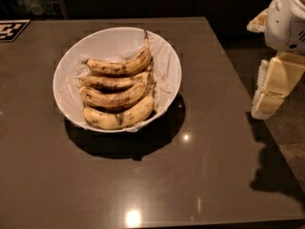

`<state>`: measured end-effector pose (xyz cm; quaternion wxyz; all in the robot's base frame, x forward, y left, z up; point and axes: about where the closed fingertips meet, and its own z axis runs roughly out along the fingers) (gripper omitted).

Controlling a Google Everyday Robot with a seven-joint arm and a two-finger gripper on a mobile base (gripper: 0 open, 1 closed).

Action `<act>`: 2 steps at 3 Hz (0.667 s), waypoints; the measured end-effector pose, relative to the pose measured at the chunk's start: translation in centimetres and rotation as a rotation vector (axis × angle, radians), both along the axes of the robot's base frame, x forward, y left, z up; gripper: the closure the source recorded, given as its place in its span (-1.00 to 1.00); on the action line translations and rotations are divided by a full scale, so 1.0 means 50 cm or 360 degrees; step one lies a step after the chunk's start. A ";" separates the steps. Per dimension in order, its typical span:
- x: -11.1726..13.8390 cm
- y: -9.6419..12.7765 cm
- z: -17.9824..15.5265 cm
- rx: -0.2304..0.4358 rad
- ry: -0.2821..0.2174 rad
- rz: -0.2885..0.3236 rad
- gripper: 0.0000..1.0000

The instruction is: Pick banana from white bowl

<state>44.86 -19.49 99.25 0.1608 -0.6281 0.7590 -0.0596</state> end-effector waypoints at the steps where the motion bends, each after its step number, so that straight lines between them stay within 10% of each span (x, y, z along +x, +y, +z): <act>1: 0.018 0.043 0.016 -0.0056 -0.0026 0.0117 -1.00; 2: 0.019 0.043 0.018 -0.0052 -0.0035 0.0115 -1.00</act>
Offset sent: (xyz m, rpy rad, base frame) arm 0.0075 0.0173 0.0063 -0.0288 -0.0127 0.0601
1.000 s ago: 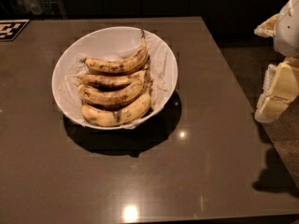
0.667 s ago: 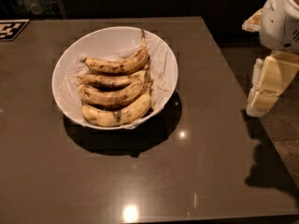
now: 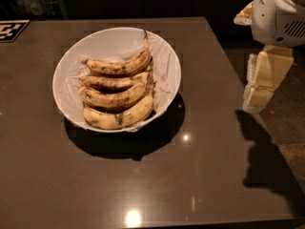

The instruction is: Pick banana from white bowl

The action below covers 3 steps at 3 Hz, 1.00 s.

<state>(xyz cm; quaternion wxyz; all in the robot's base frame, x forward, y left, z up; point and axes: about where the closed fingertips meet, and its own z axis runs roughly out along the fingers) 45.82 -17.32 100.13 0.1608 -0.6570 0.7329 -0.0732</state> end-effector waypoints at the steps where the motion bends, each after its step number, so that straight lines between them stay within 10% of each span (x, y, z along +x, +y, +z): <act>1: 0.025 0.049 0.006 0.0015 -0.0022 0.0077 -1.00; 3: 0.102 0.194 0.016 -0.0105 -0.0022 0.0326 -1.00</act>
Offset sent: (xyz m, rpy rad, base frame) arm 0.0560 0.1109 0.0010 -0.1059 0.0151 0.2359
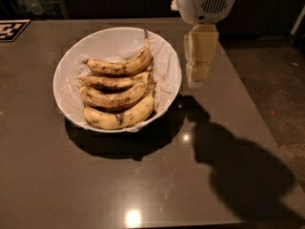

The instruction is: Pick banana from white bowl

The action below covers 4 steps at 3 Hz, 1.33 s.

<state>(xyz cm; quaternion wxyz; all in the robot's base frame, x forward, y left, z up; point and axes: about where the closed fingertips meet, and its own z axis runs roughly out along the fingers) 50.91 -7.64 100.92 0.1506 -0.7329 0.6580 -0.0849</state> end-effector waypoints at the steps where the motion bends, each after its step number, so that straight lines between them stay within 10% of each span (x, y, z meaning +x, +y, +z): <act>1: 0.003 0.009 0.008 0.0016 -0.0031 0.0009 -1.00; 3: 0.059 0.133 0.027 0.0010 -0.0067 0.0153 -1.00; 4: 0.091 0.200 0.022 -0.0026 -0.0053 0.0213 -0.69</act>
Offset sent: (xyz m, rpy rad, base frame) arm 0.0271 0.0584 0.0074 0.0392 -0.0099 0.0809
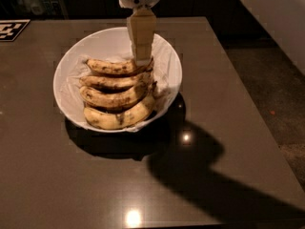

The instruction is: Pick banana from white bowl

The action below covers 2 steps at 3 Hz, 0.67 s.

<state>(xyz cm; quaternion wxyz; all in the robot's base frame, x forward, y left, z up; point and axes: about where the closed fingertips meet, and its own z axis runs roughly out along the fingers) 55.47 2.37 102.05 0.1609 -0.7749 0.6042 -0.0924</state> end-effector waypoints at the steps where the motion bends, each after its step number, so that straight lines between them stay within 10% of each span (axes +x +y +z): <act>1: 0.025 0.044 -0.015 -0.0010 0.0033 0.0018 -0.39; 2: 0.045 0.069 -0.039 -0.0011 0.0079 0.0013 -0.32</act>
Offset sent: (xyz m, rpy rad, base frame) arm 0.0150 0.0286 -0.0417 -0.0880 0.1738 -0.0125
